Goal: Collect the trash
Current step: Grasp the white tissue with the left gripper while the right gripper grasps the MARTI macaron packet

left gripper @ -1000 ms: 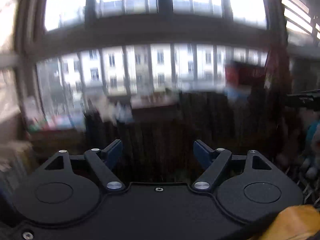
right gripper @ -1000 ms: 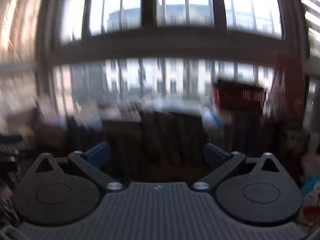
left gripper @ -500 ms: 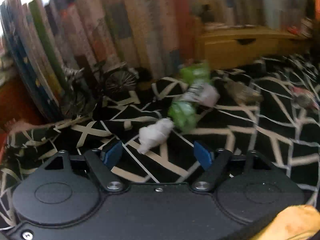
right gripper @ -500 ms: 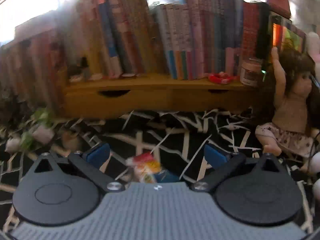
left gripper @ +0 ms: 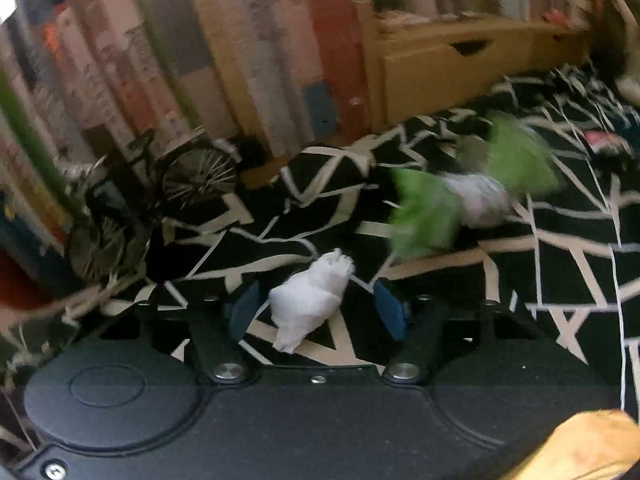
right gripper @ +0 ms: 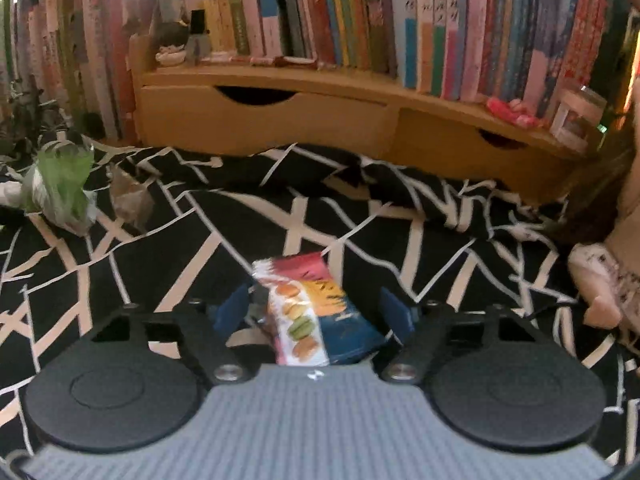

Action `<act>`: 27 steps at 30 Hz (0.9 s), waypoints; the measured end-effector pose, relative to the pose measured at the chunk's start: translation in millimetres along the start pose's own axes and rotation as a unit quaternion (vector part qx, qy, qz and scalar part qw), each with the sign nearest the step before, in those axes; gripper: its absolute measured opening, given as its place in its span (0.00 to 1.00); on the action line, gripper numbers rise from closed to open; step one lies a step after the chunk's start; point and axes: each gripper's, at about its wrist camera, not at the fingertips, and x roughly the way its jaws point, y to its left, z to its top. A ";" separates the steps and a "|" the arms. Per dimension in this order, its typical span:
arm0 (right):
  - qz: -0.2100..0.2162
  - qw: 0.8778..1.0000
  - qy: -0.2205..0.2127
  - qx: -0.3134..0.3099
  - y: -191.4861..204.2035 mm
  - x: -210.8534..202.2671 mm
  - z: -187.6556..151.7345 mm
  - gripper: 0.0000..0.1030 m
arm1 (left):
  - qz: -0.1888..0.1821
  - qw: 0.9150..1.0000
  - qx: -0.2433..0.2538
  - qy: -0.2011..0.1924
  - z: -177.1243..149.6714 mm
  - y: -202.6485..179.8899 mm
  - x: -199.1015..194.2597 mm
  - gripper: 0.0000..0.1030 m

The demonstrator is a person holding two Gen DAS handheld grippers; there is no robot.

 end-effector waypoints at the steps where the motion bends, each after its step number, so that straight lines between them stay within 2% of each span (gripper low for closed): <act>1: 0.005 1.000 0.003 0.000 0.1 0.4 -0.8 0.74 | -0.002 1.000 -0.011 0.001 -0.4 2.8 0.4 0.48; 3: 0.012 1.000 0.007 -0.001 0.1 1.6 -2.5 0.72 | -0.011 1.000 -0.021 0.001 -1.2 5.8 0.9 0.42; 6: 0.017 1.000 0.003 -0.002 -1.1 2.5 -2.5 0.61 | -0.017 1.000 -0.009 -0.002 -0.1 2.1 -1.4 0.34; 9: 0.026 1.000 0.008 0.002 -1.8 4.5 -0.5 0.50 | -0.015 1.000 -0.004 -0.004 0.7 -1.8 -3.8 0.32; 11: 0.027 1.000 0.010 0.005 -1.5 4.8 1.8 0.49 | -0.013 1.000 -0.005 -0.006 0.5 -2.7 -4.7 0.31; 13: 0.028 1.000 0.010 0.009 -2.1 3.2 3.4 0.45 | -0.010 1.000 -0.008 -0.008 0.2 -3.6 -6.7 0.31; 21: 0.028 0.999 -0.017 0.042 -7.2 -18.6 6.1 0.45 | 0.002 0.999 -0.025 -0.027 -1.6 -7.0 -28.7 0.31; 27: 0.026 0.997 -0.026 0.061 -2.5 -37.7 5.6 0.45 | 0.022 0.998 -0.052 -0.026 -1.0 -17.6 -54.5 0.31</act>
